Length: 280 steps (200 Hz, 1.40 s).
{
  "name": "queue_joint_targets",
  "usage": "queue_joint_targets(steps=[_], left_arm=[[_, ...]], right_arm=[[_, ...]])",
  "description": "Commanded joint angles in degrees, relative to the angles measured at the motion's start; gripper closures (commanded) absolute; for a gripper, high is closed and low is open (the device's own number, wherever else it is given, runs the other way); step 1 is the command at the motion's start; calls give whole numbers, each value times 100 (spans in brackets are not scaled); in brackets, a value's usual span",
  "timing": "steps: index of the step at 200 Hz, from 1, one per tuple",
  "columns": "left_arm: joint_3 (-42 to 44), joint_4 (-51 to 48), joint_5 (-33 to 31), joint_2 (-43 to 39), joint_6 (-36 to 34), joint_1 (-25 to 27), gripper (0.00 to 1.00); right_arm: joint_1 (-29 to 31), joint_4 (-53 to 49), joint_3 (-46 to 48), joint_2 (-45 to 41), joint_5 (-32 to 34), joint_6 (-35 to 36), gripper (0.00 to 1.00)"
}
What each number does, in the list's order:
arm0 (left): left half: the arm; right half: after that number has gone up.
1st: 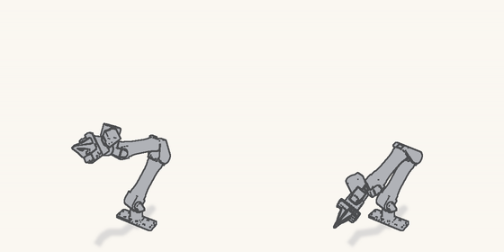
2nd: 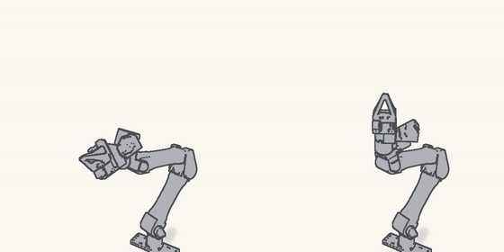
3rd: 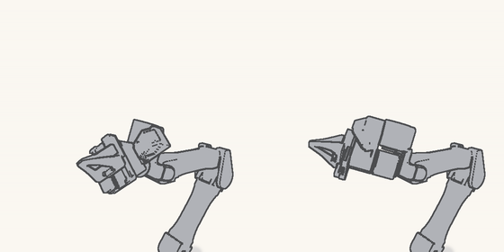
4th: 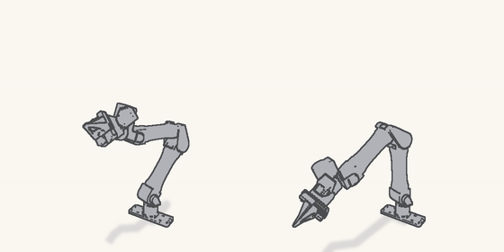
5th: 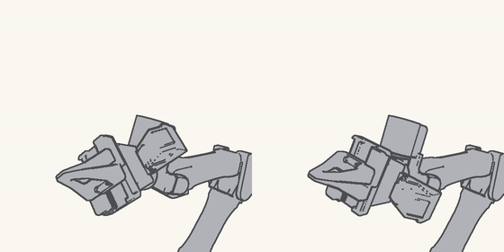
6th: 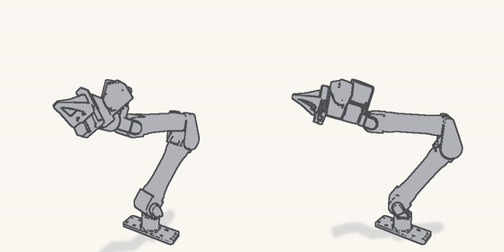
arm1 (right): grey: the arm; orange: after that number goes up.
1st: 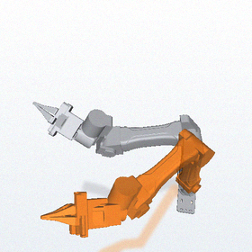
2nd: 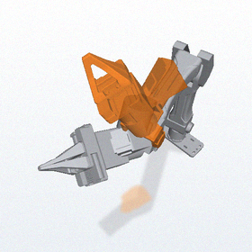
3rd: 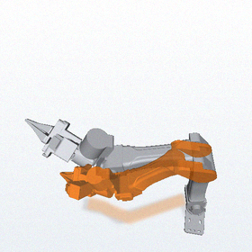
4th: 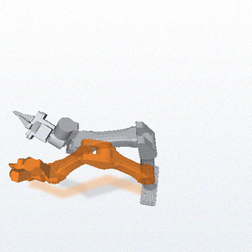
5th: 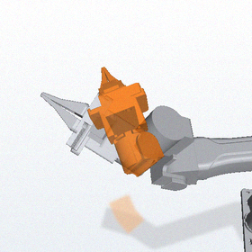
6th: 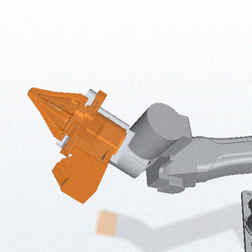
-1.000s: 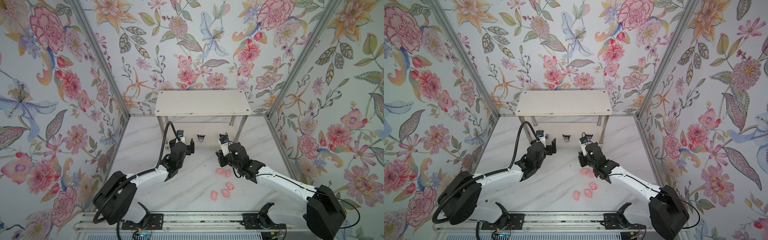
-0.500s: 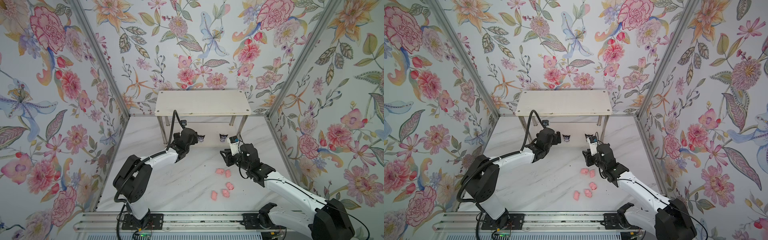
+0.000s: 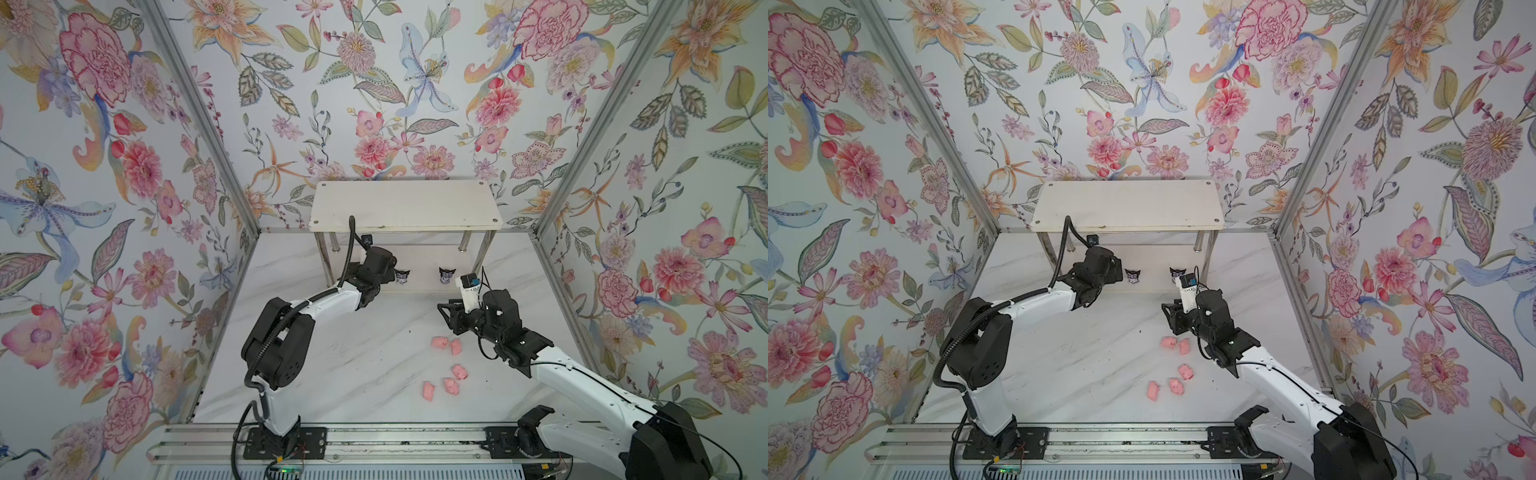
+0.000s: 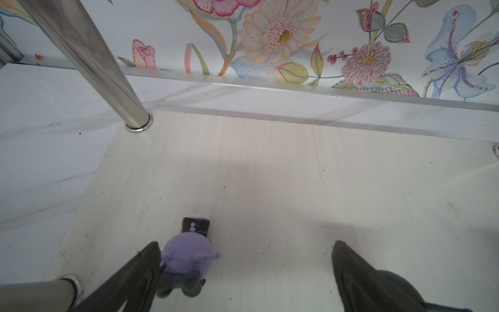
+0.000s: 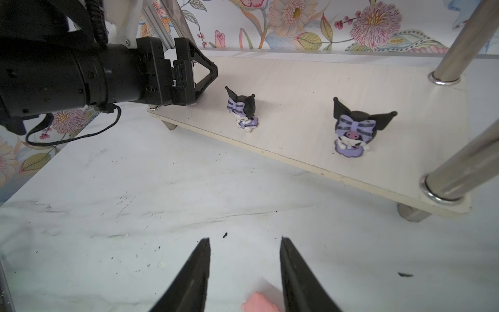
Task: Place and organize the plastic toys onto the shelf
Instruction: 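Reach the left gripper under the top shelf toward the purple figurine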
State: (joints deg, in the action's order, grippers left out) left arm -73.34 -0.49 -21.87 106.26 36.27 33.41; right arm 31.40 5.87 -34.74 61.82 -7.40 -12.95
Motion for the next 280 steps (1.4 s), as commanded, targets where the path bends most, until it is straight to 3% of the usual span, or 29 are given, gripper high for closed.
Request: queue_joint_targets(steps=[1,175,247,280], left_arm=[[-250,-339,-189,114,-74,-97,1],[-405,-673,-292,563,81,-441,1],[-379,-524,-201,633,38,-458,28],[-318,-472,-153,616,20,-466,32]], right_arm=[[-46,176,99,-23,-113,-80,55],[-63,266,102,145,-184,-126,51],[-81,277,116,162,-190,-127,50],[-81,273,117,185,-191,-135,50]])
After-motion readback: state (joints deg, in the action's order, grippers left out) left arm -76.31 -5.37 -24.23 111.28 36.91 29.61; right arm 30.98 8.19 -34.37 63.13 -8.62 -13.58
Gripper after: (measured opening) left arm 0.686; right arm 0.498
